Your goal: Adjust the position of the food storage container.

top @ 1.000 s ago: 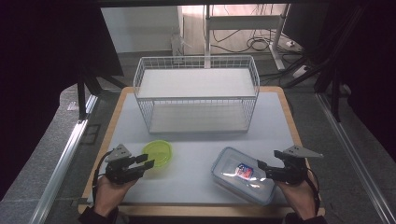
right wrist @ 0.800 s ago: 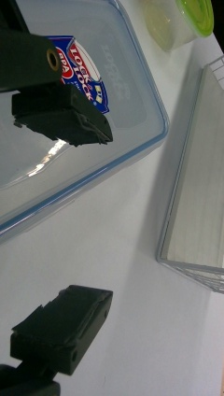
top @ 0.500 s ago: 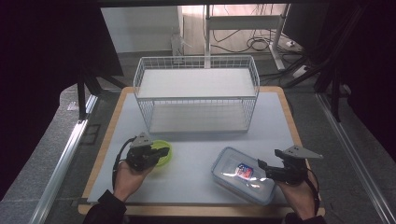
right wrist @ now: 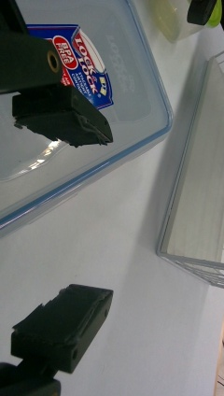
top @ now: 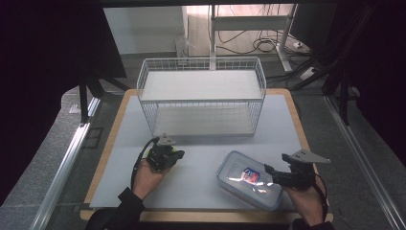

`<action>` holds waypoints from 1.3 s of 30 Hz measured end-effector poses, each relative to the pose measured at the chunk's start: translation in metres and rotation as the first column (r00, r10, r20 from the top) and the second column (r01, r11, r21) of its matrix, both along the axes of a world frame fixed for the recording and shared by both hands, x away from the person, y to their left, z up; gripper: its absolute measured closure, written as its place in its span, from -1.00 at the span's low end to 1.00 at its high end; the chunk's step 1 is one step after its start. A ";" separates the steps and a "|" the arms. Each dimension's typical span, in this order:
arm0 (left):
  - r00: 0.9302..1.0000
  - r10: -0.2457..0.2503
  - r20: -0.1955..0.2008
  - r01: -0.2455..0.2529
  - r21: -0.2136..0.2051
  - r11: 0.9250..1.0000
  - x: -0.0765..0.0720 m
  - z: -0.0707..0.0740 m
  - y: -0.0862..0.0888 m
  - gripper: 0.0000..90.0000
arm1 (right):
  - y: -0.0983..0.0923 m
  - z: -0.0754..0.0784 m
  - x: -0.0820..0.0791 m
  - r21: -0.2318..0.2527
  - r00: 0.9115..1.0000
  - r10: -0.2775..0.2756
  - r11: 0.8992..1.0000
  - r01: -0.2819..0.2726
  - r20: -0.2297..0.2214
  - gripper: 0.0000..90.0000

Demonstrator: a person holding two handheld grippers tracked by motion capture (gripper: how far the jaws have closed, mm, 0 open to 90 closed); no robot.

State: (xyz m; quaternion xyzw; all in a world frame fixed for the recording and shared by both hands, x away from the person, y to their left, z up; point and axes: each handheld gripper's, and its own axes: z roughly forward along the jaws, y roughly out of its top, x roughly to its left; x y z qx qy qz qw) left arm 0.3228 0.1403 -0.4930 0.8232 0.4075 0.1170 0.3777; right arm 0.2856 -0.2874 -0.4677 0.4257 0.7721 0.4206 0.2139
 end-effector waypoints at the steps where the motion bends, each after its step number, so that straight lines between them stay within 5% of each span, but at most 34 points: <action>1: 1.000 0.005 0.001 -0.005 0.020 1.000 0.000 0.000 0.000 1.00 | 0.000 0.000 0.000 -0.001 1.000 -0.001 1.000 0.001 -0.001 -0.54; 17: 0.995 0.098 -0.025 -0.096 0.061 0.993 -0.004 -0.005 0.034 1.00 | -0.001 0.001 -0.002 -0.008 1.000 0.002 1.000 -0.002 0.005 -0.53; 39: 0.972 0.233 -0.032 -0.231 0.046 0.972 -0.007 -0.009 0.085 1.00 | 0.000 -0.001 -0.001 -0.023 1.000 0.003 1.000 -0.004 -0.004 -0.52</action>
